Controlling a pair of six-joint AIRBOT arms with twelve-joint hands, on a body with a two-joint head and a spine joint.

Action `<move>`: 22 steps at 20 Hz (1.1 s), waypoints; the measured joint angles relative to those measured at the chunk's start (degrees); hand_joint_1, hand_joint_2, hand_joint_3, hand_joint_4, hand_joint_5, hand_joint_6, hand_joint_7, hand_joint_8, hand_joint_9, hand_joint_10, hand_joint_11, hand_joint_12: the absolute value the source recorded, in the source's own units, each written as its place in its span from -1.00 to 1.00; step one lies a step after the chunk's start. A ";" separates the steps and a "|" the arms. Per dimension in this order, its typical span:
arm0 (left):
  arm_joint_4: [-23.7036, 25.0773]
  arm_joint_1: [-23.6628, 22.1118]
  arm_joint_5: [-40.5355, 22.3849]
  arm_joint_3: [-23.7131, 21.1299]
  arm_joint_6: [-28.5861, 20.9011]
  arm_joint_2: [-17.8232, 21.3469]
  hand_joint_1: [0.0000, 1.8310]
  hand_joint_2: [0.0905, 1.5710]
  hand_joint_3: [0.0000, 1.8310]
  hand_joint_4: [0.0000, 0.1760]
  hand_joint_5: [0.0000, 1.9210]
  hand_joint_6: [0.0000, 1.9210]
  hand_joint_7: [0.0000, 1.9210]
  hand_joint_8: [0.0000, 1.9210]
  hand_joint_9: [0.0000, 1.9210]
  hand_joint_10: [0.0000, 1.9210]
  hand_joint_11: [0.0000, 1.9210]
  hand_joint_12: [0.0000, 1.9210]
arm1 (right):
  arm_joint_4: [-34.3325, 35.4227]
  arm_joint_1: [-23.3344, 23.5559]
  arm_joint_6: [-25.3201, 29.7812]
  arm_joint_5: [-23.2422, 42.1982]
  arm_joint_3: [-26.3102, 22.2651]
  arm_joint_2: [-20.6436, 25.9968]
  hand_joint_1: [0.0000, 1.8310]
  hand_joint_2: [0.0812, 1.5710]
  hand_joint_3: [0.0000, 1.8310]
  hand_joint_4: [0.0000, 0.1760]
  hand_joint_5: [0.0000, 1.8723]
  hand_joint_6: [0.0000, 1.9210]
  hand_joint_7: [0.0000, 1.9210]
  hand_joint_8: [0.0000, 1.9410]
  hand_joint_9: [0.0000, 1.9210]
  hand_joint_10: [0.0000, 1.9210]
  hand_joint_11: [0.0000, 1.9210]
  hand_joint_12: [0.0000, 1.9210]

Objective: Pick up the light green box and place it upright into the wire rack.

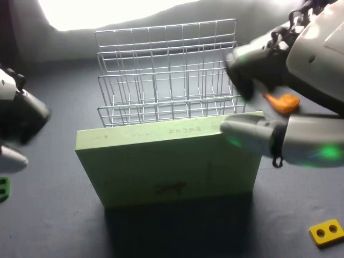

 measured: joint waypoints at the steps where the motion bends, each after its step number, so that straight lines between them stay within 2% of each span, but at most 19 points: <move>1: 0.00 0.00 0.15 0.09 0.00 0.00 -0.52 0.56 -0.95 -0.69 -0.81 -0.98 -0.75 -1.00 -0.82 -0.98 -1.00 -0.39 | -0.02 0.00 0.00 -0.17 0.00 0.00 -0.79 0.47 -0.96 -1.00 -0.95 -0.96 -0.94 -1.00 -0.95 -0.94 -1.00 -0.91; 4: 0.00 0.00 0.52 0.11 0.00 0.24 -0.55 0.58 -0.95 -0.76 -0.82 -0.99 -0.77 -1.00 -0.84 -0.99 -1.00 -0.40 | -0.04 0.00 0.00 0.46 0.00 0.00 -0.78 0.46 -0.98 -1.00 -0.94 -0.97 -0.94 -1.00 -0.95 -0.96 -1.00 -0.86; 6: 0.00 0.04 0.35 0.11 -0.02 0.55 -0.57 0.60 -0.97 -0.78 -0.82 -1.00 -0.76 -1.00 -0.83 -0.99 -1.00 -0.38 | -0.02 0.00 0.00 -0.04 0.00 0.00 -0.80 0.46 -0.99 -1.00 -0.93 -0.98 -0.96 -1.00 -0.96 -0.97 -1.00 -0.94; 7: 0.00 0.37 0.42 0.11 -0.02 0.72 -0.60 0.62 -0.97 -0.69 -0.84 -1.00 -0.77 -1.00 -0.84 -1.00 -1.00 -0.44 | 0.00 0.00 0.00 -0.09 -0.13 0.00 -0.77 0.46 -0.99 -1.00 -0.92 -0.98 -0.95 -0.99 -0.94 -0.97 -1.00 -0.94; 11: 0.00 0.55 0.24 0.44 0.00 1.25 -0.60 0.62 -0.98 -0.67 -0.84 -1.00 -0.78 -1.00 -0.84 -1.00 -1.00 -0.45 | -0.07 0.42 1.46 -3.21 -0.15 0.02 -0.76 0.46 -1.00 -1.00 -0.92 -0.98 -0.94 -0.99 -0.94 -0.97 -1.00 -0.93; 12: 0.00 0.55 0.17 0.52 0.00 1.22 -0.58 0.62 -0.98 -0.84 -0.85 -1.00 -0.79 -1.00 -0.83 -1.00 -1.00 -0.38 | -0.04 0.87 2.27 -4.79 -0.15 0.00 -0.67 0.43 -1.00 -1.00 -0.93 -0.99 -0.93 -0.99 -0.93 -0.98 -1.00 -0.90; 14: -0.02 0.55 0.17 0.52 -0.02 1.22 -0.58 0.62 -0.99 -0.85 -0.85 -0.99 -0.79 -1.00 -0.83 -1.00 -1.00 -0.36 | 0.37 2.05 3.15 -6.97 -0.17 -0.44 -0.63 0.42 -1.00 -1.00 -0.92 -0.99 -0.93 -1.00 -0.94 -0.98 -1.00 -0.90; 17: 0.00 0.61 0.17 0.55 -0.02 1.22 -0.56 0.61 -0.99 -0.91 -0.86 -1.00 -0.79 -1.00 -0.82 -0.99 -1.00 -0.35 | 4.04 3.96 3.19 -10.16 -0.04 -1.57 -0.54 0.38 -1.00 -1.00 -0.91 -0.99 -0.91 -1.00 -0.91 -0.98 -1.00 -0.87; 19: 0.00 0.61 0.20 0.72 -0.02 1.22 -0.57 0.62 -0.99 -0.84 -0.87 -1.00 -0.80 -1.00 -0.83 -1.00 -1.00 -0.39 | 8.48 5.33 1.31 -12.68 0.46 -3.58 -0.44 0.32 -1.00 -1.00 -0.95 -1.00 -0.94 -1.00 -0.93 -0.99 -1.00 -0.82; 20: -0.02 0.61 0.24 0.83 -0.04 1.22 -0.52 0.61 -1.00 -0.83 -0.86 -0.99 -0.79 -1.00 -0.83 -1.00 -1.00 -0.39 | 11.98 5.77 0.07 -13.77 1.40 -5.31 -0.36 0.31 -1.00 -1.00 -0.99 -1.00 -0.97 -1.00 -0.96 -1.00 -1.00 -0.87; 21: -0.09 0.61 0.20 0.96 -0.04 1.22 -0.48 0.60 -1.00 -0.91 -0.85 -0.99 -0.78 -1.00 -0.82 -1.00 -1.00 -0.35 | 14.84 5.79 -0.13 -14.78 2.97 -7.21 -0.28 0.29 -1.00 -1.00 -1.00 -1.00 -0.99 -1.00 -0.98 -1.00 -1.00 -0.87; 22: 0.00 0.61 0.15 1.07 -0.07 1.22 -0.46 0.59 -1.00 -0.85 -0.84 -0.99 -0.76 -0.99 -0.80 -0.99 -1.00 -0.31 | 17.75 5.79 -1.33 -15.28 4.39 -8.85 -0.18 0.27 -1.00 -1.00 -1.00 -1.00 -1.00 -1.00 -1.00 -1.00 -1.00 -0.98</move>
